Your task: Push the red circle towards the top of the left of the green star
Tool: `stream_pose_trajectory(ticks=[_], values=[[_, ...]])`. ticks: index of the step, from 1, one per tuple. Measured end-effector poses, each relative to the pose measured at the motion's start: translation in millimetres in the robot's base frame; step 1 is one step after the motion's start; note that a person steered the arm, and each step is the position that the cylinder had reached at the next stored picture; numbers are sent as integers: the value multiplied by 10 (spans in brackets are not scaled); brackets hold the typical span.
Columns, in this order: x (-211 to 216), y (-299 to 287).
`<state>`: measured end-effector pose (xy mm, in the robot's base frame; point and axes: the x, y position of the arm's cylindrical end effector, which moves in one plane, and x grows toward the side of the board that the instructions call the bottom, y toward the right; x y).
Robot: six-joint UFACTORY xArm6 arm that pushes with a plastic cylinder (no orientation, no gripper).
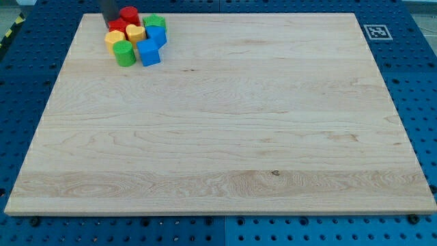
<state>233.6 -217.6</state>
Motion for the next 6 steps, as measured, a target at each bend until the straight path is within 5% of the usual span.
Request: stream_pose_trajectory(ticks=[3,6], values=[[127,128],[-264,100]])
